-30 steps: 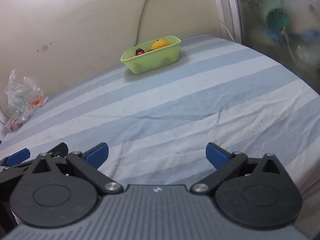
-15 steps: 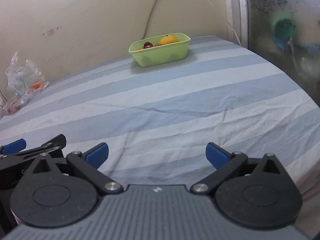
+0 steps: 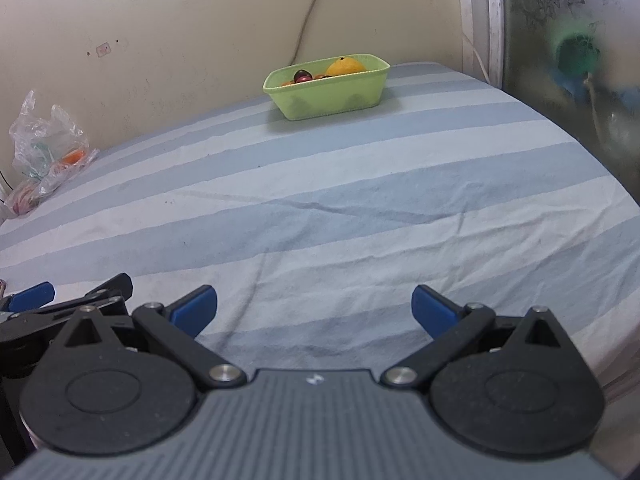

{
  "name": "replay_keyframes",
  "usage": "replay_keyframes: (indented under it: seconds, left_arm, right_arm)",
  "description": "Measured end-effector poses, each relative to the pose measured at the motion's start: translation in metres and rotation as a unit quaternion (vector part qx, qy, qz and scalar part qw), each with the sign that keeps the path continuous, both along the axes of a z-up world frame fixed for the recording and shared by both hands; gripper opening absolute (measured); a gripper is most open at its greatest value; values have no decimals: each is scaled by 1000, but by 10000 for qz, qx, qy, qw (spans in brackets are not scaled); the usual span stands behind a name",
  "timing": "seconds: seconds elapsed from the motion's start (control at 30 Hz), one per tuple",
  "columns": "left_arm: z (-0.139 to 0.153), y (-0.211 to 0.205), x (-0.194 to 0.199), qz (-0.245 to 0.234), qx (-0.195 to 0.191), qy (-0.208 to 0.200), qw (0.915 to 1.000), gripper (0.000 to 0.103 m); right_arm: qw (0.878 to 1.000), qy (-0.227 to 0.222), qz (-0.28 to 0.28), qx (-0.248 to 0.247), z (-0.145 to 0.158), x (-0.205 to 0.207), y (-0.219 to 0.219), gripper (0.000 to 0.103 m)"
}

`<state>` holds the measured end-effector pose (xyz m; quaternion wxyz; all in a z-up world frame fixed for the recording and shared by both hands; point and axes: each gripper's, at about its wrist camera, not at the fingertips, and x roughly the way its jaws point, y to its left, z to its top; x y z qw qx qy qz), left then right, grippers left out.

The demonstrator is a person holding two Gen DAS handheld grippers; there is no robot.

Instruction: Organize fruits

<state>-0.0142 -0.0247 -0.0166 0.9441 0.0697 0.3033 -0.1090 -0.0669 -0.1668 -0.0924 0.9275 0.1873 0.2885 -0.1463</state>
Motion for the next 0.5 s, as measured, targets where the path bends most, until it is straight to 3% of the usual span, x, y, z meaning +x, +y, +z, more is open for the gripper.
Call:
replay_keyframes:
  seconds: [0.5]
  left_arm:
    - [-3, -4, -2, -98, 115, 83, 9999, 103]
  right_arm:
    - [9999, -17, 67, 88, -1, 1, 2, 103]
